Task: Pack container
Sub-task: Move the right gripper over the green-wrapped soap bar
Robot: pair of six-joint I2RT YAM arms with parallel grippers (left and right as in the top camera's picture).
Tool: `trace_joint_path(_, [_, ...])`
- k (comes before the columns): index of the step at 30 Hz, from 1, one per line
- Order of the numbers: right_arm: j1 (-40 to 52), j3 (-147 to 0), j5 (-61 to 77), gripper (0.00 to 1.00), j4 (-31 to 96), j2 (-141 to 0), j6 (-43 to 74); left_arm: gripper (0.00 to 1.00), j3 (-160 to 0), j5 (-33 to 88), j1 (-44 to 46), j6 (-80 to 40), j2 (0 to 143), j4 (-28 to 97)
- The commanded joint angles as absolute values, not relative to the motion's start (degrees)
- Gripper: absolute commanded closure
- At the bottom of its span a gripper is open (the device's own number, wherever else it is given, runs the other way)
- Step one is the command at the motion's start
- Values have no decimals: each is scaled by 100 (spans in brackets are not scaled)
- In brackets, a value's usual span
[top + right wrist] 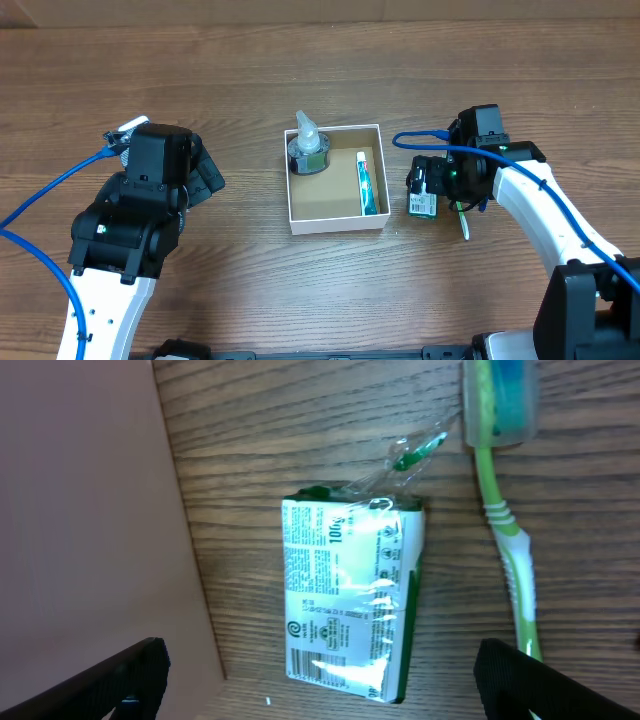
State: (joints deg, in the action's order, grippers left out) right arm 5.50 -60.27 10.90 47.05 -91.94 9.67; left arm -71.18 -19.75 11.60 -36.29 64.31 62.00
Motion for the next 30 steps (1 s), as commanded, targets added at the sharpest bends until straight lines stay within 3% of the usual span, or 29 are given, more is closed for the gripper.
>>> trace_joint_path(1, [657,-6145,707,0,4650,-9282,974,0,-7216,-2027,1135,-3625,6451,6193])
trace_joint_path(30, [198,-5415,-244,2,4368,-9336,1173,0,-7216,-2027,1135,-3625,6451,6193])
